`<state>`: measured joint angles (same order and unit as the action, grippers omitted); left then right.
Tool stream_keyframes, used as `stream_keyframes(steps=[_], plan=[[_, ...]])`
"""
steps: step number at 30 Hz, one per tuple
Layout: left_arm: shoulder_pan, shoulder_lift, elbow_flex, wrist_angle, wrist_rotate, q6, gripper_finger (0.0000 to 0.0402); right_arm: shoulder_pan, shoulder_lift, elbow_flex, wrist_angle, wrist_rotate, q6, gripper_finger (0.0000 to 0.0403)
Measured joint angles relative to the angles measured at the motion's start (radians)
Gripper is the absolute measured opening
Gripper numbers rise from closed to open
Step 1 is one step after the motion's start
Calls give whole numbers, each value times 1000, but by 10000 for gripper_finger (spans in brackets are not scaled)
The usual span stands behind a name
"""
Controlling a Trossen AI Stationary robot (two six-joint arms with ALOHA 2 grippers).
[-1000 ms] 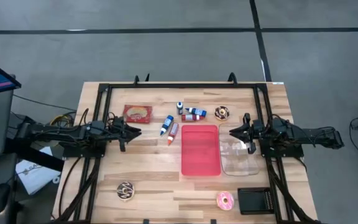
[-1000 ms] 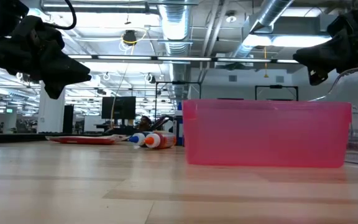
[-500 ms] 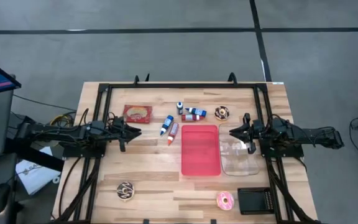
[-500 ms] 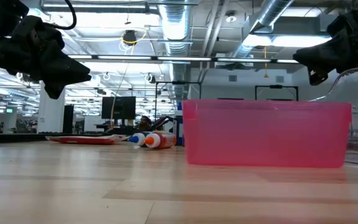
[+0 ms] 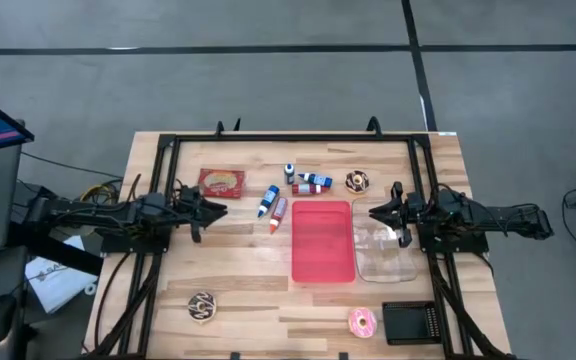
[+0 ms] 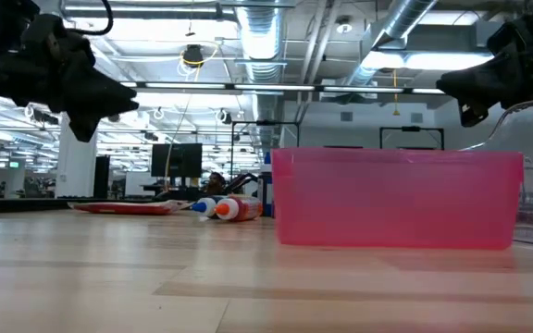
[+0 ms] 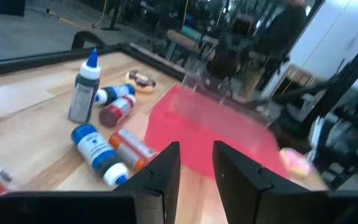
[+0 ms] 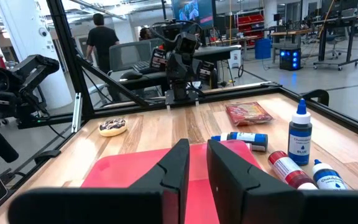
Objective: Pick & Place Food Item
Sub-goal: Put the popcorn bag into the red bin
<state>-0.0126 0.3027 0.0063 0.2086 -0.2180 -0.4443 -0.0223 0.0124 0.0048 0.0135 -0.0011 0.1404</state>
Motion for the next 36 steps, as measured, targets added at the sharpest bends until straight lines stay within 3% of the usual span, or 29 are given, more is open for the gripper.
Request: stream_keyframes(steps=[6,16,22,27,31,36], plan=[[0,13,0,90,47,-299,92,0,0,0,0,0,0,51],[0,61,0,200,33,-508,92,0,0,0,0,0,0,51],[0,99,0,261,23,-532,92,0,0,0,0,0,0,51],[0,151,0,435,-170,-513,98,0,0,0,41,0,34,51],[0,209,22,578,-296,-418,112,1,0,2,176,1,150,51],[0,293,126,593,-315,-292,133,-7,7,13,429,29,196,51]])
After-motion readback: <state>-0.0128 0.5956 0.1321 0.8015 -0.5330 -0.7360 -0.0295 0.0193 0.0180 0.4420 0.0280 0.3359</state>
